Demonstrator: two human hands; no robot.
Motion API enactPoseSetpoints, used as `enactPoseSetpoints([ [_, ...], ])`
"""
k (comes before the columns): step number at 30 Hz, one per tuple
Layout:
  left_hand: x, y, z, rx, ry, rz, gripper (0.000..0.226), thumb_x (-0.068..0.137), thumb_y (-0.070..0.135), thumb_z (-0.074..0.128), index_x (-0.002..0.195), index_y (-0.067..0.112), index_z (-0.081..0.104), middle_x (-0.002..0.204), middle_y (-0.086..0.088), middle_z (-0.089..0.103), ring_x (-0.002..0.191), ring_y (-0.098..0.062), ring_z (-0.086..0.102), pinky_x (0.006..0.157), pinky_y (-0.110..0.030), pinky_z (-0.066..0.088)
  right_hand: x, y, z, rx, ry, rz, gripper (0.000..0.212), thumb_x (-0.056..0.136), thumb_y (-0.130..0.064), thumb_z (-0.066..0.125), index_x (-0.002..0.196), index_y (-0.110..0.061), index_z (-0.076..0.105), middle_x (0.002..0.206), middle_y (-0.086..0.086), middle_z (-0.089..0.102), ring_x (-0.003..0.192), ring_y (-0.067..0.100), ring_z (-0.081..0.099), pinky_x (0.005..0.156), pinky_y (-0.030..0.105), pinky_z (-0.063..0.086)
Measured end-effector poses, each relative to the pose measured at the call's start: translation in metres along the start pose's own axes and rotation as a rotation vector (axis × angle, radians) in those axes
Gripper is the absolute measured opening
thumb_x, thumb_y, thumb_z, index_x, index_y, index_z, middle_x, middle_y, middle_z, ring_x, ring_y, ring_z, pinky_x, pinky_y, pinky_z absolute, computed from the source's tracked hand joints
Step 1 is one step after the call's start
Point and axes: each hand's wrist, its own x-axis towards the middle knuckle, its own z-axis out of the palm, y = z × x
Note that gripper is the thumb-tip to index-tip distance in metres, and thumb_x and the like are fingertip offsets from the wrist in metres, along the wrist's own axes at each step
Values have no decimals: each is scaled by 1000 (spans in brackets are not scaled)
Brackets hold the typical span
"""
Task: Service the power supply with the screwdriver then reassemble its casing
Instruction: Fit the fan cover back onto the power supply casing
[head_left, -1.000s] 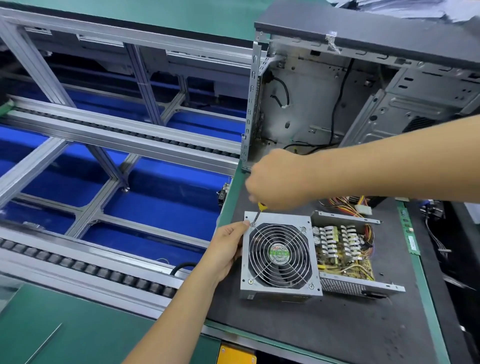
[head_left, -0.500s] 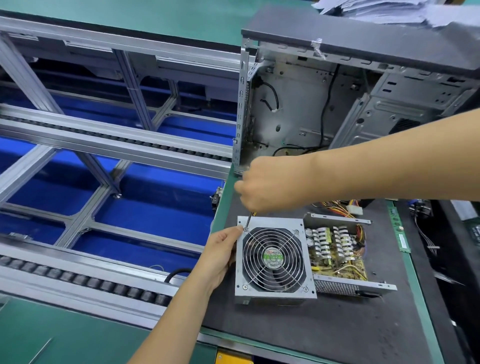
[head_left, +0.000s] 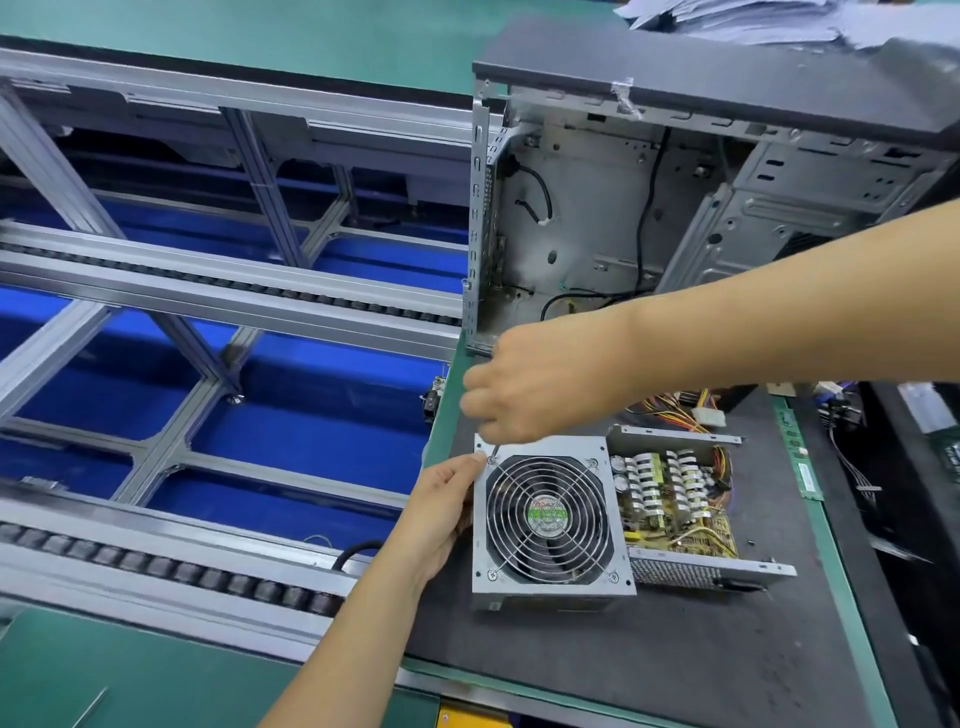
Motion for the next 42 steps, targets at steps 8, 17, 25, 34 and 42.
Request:
enactPoseSetpoints([
  [8, -2, 1, 1, -24, -5, -14, 35, 101, 24, 51, 79, 12, 76, 72, -6, 72, 56, -11, 63, 48, -20, 48, 19, 13, 5, 1351, -548, 784, 35, 97, -24, 45, 69, -6, 57, 55, 1, 51, 32, 10, 35, 30, 11, 22],
  [17, 0, -1, -2, 1, -8, 33, 29, 100, 26, 52, 84, 11, 70, 69, -3, 68, 56, -11, 60, 49, -21, 47, 14, -17, -9, 356, -197, 328, 19, 93, -11, 47, 112, -6, 47, 65, 1, 35, 52, 18, 31, 43, 27, 21],
  [25, 2, -7, -2, 16, -4, 54, 29, 100, 27, 52, 88, 16, 76, 84, -9, 74, 68, -16, 68, 62, -29, 56, 1, -12, 35, 1191, -427, 638, 37, 97, -26, 47, 65, -8, 55, 38, -5, 53, 35, 11, 49, 43, 19, 42],
  [34, -13, -21, 17, 190, 184, 96, 30, 90, 36, 66, 113, 22, 51, 113, -7, 69, 105, -25, 67, 96, -46, 51, -96, -79, 92, 1357, -31, 954, 43, 98, -43, 41, 71, -12, 53, 62, -1, 56, 58, 14, 50, 61, 31, 40],
  [42, -20, -18, 28, 278, 172, 10, 39, 98, 50, 45, 111, 22, 68, 100, 9, 76, 93, -7, 71, 75, -20, 54, -131, -163, 166, 1562, 55, 1167, 31, 96, -37, 48, 75, -14, 51, 59, -7, 60, 37, -1, 49, 46, 11, 39],
])
